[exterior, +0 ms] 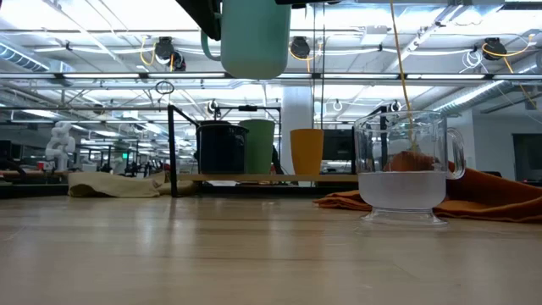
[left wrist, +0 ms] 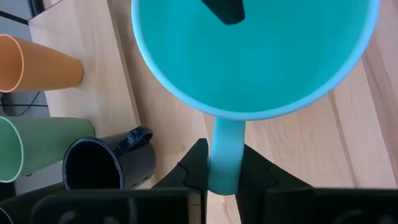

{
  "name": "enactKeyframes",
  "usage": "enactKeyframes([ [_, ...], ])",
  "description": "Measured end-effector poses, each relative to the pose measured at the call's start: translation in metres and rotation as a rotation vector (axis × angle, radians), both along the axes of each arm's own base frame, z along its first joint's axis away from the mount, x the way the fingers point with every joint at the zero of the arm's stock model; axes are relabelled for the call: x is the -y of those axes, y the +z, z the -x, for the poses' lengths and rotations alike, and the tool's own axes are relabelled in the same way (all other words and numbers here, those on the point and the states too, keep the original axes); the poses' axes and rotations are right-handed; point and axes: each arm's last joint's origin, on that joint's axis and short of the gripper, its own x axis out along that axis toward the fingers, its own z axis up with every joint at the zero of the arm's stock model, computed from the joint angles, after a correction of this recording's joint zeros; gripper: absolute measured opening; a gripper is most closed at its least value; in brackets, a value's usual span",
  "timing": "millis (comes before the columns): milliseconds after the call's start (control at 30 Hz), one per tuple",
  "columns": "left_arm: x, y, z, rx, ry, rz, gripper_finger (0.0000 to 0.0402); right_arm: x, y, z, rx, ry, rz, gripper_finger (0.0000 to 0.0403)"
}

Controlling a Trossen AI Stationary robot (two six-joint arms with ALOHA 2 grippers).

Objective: Stack small to large cups/mugs on shelf
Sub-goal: Put the light blue mug on the shelf

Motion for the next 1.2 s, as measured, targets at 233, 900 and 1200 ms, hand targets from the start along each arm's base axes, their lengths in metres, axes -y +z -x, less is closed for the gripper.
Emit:
enactKeyframes([
  [233, 0.000, 0.000, 0.000, -0.003, -0.007, -0.003, 0.0044, 0.000, 0.000, 0.000, -0.002, -0.012, -0.025, 0.0318],
  [900, -0.008, 0.014, -0.002, 0.040, -0.032, -0.028, 0.0044, -0.001, -0.003, -0.002, -0.018, -0.036, -0.073, 0.0169],
  [1200, -0.008, 0.017, -0.003, 0.065, -0.033, -0.024, 0.0044, -0.001, -0.002, -0.002, -0.007, -0.033, -0.066, 0.0166],
])
